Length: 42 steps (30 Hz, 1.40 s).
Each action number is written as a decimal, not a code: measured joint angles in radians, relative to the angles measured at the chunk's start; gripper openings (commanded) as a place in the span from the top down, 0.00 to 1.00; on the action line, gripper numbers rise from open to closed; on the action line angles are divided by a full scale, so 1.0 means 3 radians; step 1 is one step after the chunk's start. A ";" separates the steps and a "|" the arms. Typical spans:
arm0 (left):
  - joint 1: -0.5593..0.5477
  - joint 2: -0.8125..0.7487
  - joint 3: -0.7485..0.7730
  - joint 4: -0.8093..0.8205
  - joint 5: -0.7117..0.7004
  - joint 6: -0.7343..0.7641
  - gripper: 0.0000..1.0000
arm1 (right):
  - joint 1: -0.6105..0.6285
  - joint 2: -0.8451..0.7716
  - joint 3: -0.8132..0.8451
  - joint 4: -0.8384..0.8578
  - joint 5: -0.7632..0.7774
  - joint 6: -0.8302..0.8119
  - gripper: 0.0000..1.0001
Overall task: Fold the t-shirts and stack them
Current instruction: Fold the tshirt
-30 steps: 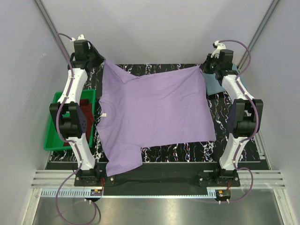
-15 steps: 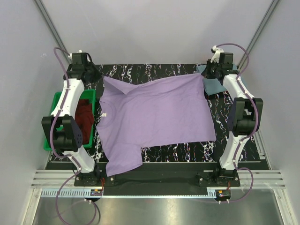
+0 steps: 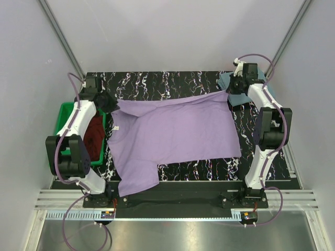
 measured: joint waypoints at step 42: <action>-0.0362 -0.0851 -0.0992 -0.0317 -0.0308 0.0209 1.00 | 0.0000 -0.0263 -0.0791 0.0038 0.0484 0.0170 1.00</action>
